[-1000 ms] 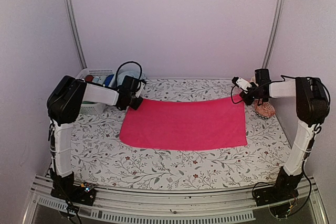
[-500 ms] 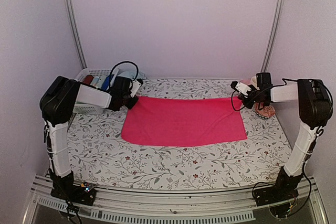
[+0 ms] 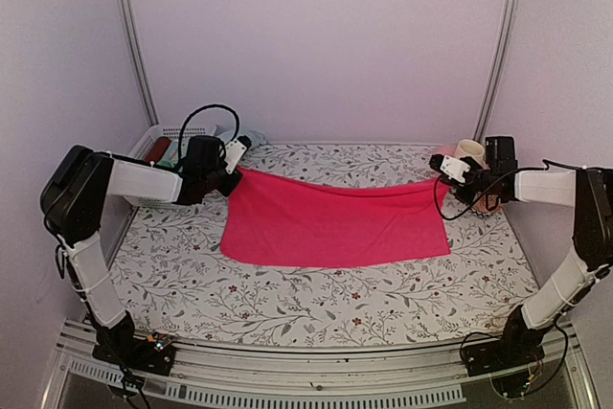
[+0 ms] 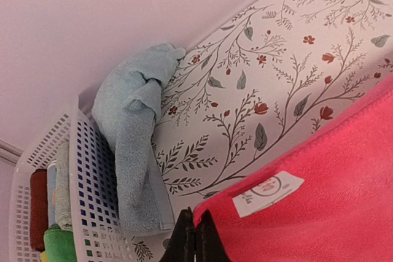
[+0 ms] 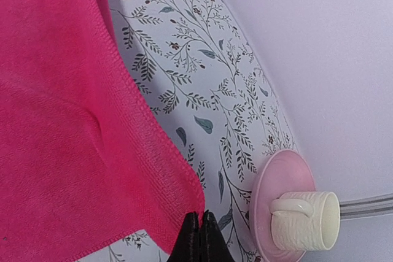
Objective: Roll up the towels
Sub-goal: Fold the towel at the center of the board.
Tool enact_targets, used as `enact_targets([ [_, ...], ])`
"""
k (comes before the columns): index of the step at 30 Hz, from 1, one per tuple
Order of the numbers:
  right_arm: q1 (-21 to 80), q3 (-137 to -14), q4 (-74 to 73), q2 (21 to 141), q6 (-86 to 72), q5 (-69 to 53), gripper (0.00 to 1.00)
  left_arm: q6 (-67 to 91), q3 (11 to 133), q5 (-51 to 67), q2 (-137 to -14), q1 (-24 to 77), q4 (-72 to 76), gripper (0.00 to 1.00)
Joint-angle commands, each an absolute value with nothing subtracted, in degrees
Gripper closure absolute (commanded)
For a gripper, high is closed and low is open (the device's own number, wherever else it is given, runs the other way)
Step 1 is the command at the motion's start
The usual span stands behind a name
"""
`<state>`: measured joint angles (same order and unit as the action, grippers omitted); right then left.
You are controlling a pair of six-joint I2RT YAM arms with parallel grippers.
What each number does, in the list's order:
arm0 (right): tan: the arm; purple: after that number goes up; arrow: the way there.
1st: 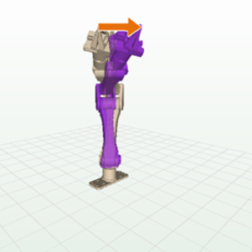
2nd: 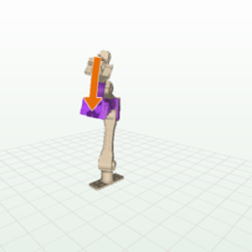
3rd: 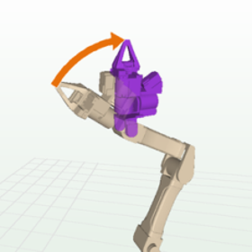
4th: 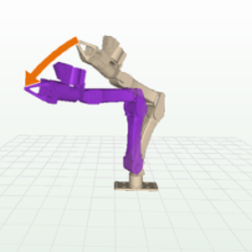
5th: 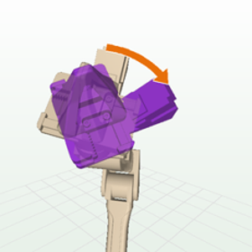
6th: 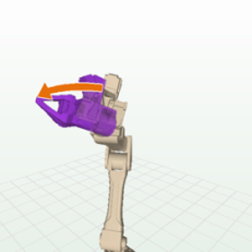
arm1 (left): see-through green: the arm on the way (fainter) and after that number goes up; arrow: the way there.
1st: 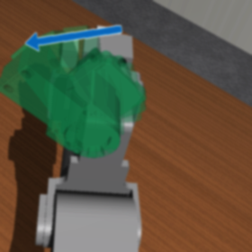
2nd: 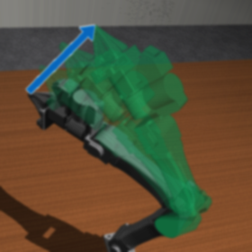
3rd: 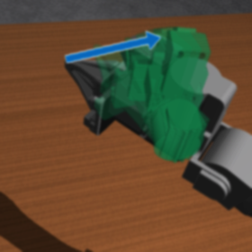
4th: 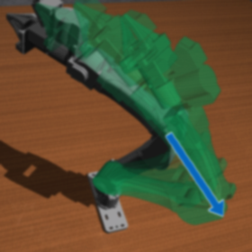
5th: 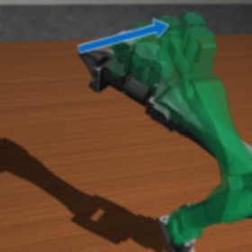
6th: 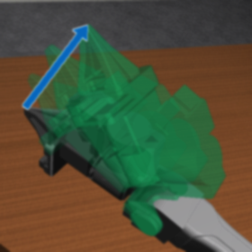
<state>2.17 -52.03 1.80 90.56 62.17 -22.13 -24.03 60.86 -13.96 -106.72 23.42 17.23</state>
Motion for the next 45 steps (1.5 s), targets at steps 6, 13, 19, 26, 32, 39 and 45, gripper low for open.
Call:
enact_targets([
  [6, 1.79, -43.19, -5.66, 80.77, 72.27, -25.88, 0.97, -25.06, 55.29, -15.16, -98.38, 26.28, 12.06, 1.00],
  [13, 1.76, -39.15, -8.74, 75.35, 75.85, -27.74, 0.98, -23.73, 51.17, -15.20, -94.49, 28.96, 7.96, 1.00],
  [19, 1.77, -36.43, -10.45, 73.28, 78.12, -27.93, 0.98, -21.62, 48.04, -16.35, -89.93, 32.53, 3.17, 1.00],
  [26, 1.53, -34.46, -10.68, 70.68, 77.84, -28.82, 0.98, -18.54, 44.13, -19.58, -82.60, 36.22, 0.12, 1.00],
  [32, 1.06, -33.51, -11.91, 67.92, 77.66, -31.49, 0.98, -17.59, 43.07, -22.25, -79.31, 38.85, -4.36, 1.00],
  [39, -0.09, -34.01, -16.90, 66.51, 79.03, -32.95, 0.98, -16.98, 43.72, -25.00, -80.33, 40.88, -9.49, 1.00],
  [45, -2.63, -36.68, -25.56, 66.86, 83.72, -35.96, 0.99, -15.67, 44.46, -28.53, -83.61, 41.27, -12.98, 1.00],
])
